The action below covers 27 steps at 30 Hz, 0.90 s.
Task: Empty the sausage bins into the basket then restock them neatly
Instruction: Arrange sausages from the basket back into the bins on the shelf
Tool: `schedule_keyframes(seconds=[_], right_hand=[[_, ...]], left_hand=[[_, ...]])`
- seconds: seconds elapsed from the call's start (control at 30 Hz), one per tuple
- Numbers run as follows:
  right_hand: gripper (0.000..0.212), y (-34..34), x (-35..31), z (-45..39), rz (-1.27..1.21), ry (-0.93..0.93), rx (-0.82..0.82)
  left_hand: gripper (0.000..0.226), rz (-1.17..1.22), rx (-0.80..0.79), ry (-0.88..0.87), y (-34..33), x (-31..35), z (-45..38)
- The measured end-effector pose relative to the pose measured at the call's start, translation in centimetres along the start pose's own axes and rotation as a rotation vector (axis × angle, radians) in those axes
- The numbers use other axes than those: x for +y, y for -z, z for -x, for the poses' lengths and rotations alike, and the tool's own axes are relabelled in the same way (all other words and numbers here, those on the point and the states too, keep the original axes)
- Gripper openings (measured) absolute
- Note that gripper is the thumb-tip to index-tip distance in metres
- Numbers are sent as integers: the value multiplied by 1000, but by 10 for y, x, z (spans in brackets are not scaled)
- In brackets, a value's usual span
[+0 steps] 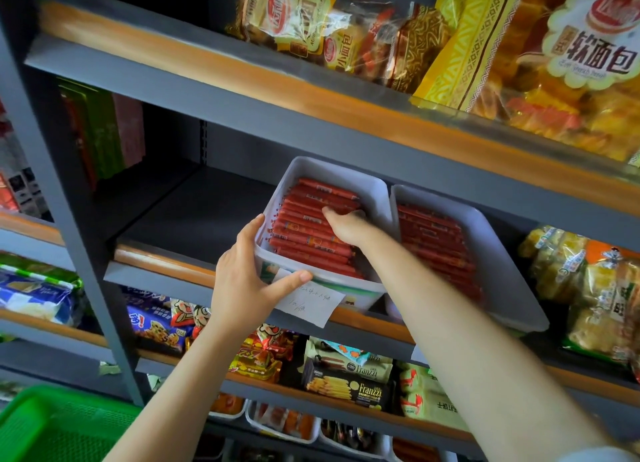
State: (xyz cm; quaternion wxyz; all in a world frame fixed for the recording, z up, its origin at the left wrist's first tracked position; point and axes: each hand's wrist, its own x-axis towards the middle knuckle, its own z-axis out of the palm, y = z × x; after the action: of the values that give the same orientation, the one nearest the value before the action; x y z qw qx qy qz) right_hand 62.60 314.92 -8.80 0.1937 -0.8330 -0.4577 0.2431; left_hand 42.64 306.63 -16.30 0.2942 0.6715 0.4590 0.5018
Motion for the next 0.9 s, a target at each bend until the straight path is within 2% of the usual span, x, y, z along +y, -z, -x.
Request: schedule_keyframes(seconds=[0.07, 0.17, 0.27, 0.33, 0.43, 0.53, 0.6, 0.73, 0.83, 0.9], right_hand=[[93, 2, -1, 5, -30, 50, -20], [95, 12, -1, 11, -42, 112, 35], [97, 20, -8, 32, 196, 208, 41], [106, 21, -8, 45, 399, 209, -55], [118, 12, 2, 54, 554, 153, -154], [117, 4, 7, 60, 545, 197, -228], [114, 3, 8, 61, 446, 233, -247], [105, 8, 16, 63, 231, 188, -154], [104, 11, 18, 62, 334, 167, -124], [109, 9, 16, 60, 397, 140, -159]], left_hand=[[106, -5, 1, -1, 0, 2, 0], [108, 17, -2, -1, 1, 5, 1], [108, 6, -4, 10, 3, 7, 2], [106, 9, -15, 6, 4, 7, 2], [104, 28, -22, 2, 5, 9, 3], [104, 41, -12, 1, 5, 8, 3], [104, 51, -17, -2, 5, 9, 4], [104, 52, -10, 3, 4, 10, 4], [105, 44, -8, 17, 3, 7, 3], [105, 39, -13, 23, 2, 7, 3]])
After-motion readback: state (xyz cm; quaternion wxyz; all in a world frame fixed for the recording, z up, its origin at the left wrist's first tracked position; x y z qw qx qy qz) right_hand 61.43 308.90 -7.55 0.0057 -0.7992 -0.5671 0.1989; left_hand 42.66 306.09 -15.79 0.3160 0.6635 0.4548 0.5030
